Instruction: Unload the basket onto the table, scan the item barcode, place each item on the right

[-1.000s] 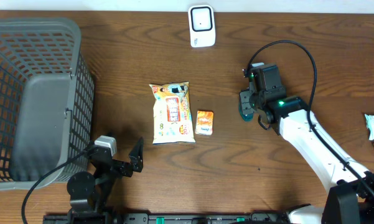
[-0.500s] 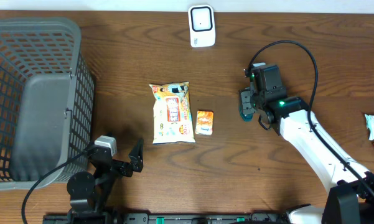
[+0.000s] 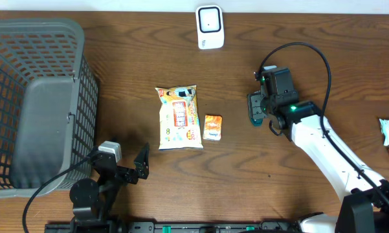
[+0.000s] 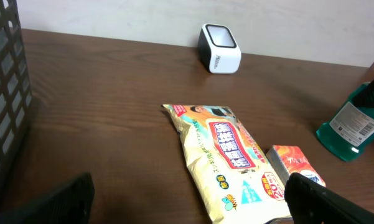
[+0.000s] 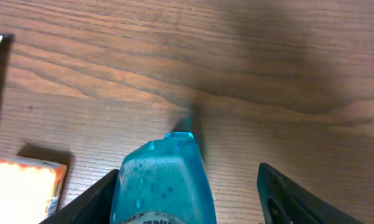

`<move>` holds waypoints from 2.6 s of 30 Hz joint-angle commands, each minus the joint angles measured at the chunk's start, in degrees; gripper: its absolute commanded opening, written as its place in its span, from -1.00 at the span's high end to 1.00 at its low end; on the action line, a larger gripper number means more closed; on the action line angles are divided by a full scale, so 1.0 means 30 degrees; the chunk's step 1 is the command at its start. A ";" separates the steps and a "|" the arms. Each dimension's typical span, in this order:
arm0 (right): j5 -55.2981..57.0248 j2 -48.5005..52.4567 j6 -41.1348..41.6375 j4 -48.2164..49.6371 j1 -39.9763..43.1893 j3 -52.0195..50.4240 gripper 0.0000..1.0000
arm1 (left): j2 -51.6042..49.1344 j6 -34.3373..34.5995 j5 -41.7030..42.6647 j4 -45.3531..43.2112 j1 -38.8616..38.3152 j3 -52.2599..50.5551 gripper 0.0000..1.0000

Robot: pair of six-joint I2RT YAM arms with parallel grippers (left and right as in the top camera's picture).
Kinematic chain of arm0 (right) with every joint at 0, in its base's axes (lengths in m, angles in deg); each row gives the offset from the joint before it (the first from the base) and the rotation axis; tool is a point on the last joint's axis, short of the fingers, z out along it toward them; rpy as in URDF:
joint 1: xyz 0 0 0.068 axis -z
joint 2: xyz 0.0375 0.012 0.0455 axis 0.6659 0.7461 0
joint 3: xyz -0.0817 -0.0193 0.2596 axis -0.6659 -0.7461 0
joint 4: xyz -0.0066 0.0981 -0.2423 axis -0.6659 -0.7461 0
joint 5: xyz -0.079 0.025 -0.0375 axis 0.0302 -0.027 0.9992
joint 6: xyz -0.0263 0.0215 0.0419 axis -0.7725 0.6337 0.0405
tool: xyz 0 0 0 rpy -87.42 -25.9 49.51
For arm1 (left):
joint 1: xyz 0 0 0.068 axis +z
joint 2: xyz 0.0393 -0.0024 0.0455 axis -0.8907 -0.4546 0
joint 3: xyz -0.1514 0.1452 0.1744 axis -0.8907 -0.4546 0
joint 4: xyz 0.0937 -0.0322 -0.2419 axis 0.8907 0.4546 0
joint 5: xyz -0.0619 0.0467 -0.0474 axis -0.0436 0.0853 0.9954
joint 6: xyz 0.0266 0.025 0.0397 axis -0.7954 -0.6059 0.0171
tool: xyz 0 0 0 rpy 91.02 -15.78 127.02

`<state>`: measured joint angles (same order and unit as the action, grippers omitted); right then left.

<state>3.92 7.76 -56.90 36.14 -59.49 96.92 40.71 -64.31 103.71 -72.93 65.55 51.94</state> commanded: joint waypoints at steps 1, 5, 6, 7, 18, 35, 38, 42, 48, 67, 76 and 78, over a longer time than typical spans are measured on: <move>-0.0080 0.0663 0.0299 -0.0590 0.0080 -0.1064 -0.25 | 0.0015 0.0109 -0.0036 0.0226 0.0080 -0.0379 -0.96; -0.0080 0.0670 0.0357 -0.0590 0.0080 -0.1064 -0.29 | 0.0015 0.0109 -0.0036 0.0226 0.0080 -0.0379 -0.96; -0.0073 0.0670 0.0350 -0.0597 0.0080 -0.1064 -0.30 | 0.0015 0.0109 -0.0036 0.0226 0.0080 -0.0379 -0.96; -0.0073 0.0670 0.0350 -0.0605 0.0080 -0.1064 -0.30 | 0.0015 0.0109 -0.0036 0.0226 0.0080 -0.0379 -0.96; -0.0087 0.0663 0.1290 0.0022 0.0080 -0.2433 -0.07 | 0.0015 0.0109 -0.0036 0.0226 0.0080 -0.0379 -0.96; -0.4772 0.0495 0.2637 0.0342 0.0539 -0.2171 0.67 | 0.0015 0.0109 -0.0036 0.0226 0.0080 -0.0379 -0.96; -0.7329 0.0321 0.1792 -0.0262 0.1173 -0.1355 0.70 | 0.0015 0.0109 -0.0036 0.0226 0.0080 -0.0379 -0.96; -0.9041 -0.0117 0.0954 -0.2076 0.1938 0.0015 0.74 | 0.0015 0.0109 -0.0036 0.0226 0.0080 -0.0379 -0.96; -0.9085 -0.1654 -0.0240 -0.4932 0.2441 0.2018 0.77 | 0.0015 0.0109 -0.0036 0.0226 0.0080 -0.0379 -0.96; -2.0342 -0.5967 -0.0299 -0.7067 0.2433 0.2535 0.63 | 0.0015 0.0109 -0.0036 0.0226 0.0080 -0.0379 -0.96; -0.6623 -0.5690 0.0291 -0.6441 0.1515 0.2535 0.64 | 0.0015 0.0109 -0.0036 0.0226 0.0080 -0.0379 -0.96; -0.6025 -0.5282 0.0379 -0.5581 0.1370 0.2535 0.64 | 0.0015 0.0109 -0.0036 0.0226 0.0080 -0.0379 -0.96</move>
<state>-24.75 -9.03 -57.82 16.71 -54.44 102.72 40.71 -64.31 103.71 -72.93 65.55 51.94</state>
